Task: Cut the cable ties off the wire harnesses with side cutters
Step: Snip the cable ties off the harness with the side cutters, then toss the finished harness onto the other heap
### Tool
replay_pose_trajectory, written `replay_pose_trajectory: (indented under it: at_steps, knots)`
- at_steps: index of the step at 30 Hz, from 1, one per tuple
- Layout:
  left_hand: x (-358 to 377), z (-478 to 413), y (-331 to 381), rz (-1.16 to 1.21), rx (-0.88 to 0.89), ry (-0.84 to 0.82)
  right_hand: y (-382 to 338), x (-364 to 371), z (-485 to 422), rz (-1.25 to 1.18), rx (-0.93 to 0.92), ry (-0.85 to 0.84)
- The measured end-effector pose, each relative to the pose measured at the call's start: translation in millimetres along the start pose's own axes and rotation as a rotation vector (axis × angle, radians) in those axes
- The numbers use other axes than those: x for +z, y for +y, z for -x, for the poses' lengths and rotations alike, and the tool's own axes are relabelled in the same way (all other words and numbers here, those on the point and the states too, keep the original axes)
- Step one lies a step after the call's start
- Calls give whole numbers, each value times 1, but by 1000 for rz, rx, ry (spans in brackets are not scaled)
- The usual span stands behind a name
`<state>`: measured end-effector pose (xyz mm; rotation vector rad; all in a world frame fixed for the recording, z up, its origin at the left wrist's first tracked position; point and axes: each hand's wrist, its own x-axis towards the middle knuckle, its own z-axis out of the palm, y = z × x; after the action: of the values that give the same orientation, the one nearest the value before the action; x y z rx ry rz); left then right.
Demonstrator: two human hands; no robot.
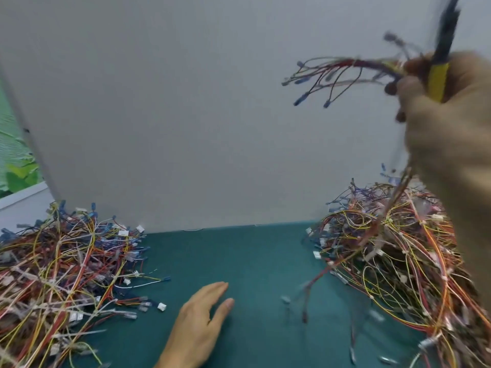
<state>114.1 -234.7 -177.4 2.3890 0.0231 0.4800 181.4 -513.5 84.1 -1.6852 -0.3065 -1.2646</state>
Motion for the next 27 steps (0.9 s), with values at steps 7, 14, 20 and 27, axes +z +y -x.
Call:
replay_pose_trajectory:
  at_steps: [7, 14, 20, 27]
  knots:
    - [12, 0, -14, -191, 56, -40, 36, 3, -53, 665, -427, 25]
    - [18, 0, -12, -418, 210, -13, 174, 15, 38, 1257, -140, -709]
    - [16, 1, -9, -404, 105, -66, 187, 16, 37, 1358, -60, -829]
    - [19, 5, -12, -358, 83, -93, 160, 14, 12, 1149, 145, -978]
